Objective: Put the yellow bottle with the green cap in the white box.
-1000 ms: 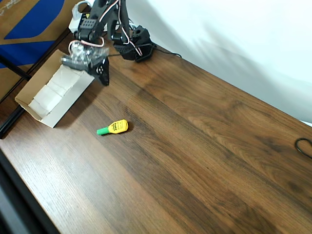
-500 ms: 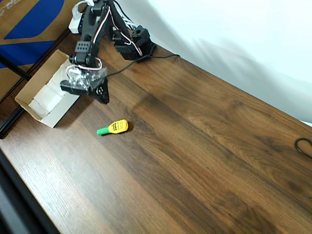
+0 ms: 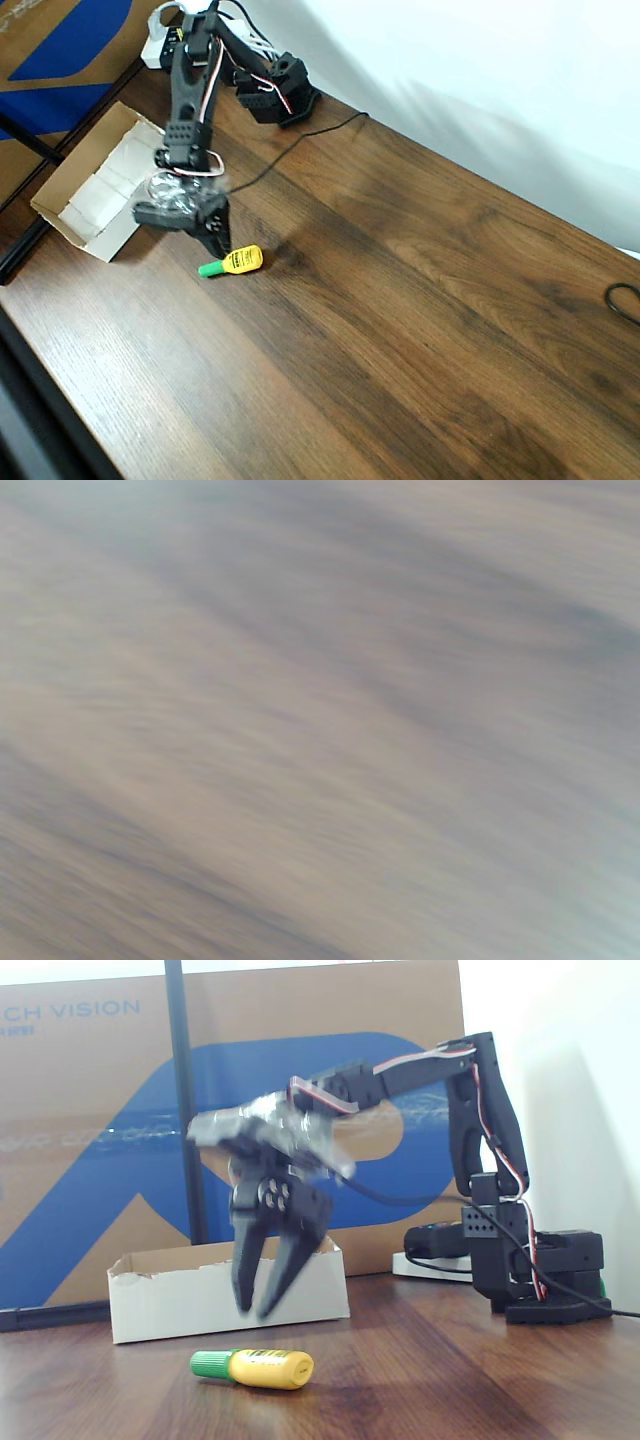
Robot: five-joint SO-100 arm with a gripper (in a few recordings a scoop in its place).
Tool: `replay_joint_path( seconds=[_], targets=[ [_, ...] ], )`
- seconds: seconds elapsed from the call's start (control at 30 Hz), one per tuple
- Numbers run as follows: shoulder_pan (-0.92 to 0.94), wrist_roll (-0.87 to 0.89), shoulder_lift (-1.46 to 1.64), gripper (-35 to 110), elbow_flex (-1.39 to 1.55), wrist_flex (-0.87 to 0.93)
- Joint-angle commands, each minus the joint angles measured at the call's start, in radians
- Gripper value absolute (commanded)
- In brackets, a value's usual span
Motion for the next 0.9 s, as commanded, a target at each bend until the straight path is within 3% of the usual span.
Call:
replay_joint_path(
  seconds=[0.0,0.5,0.87],
  targets=[
    [-0.026,-0.028,0.009,8,-0.041,-0.048],
    [-0.031,-0.061,0.069,15,0.067,-0.140],
    [-0.074,-0.081,0.224,16,0.172,0.031]
  ],
)
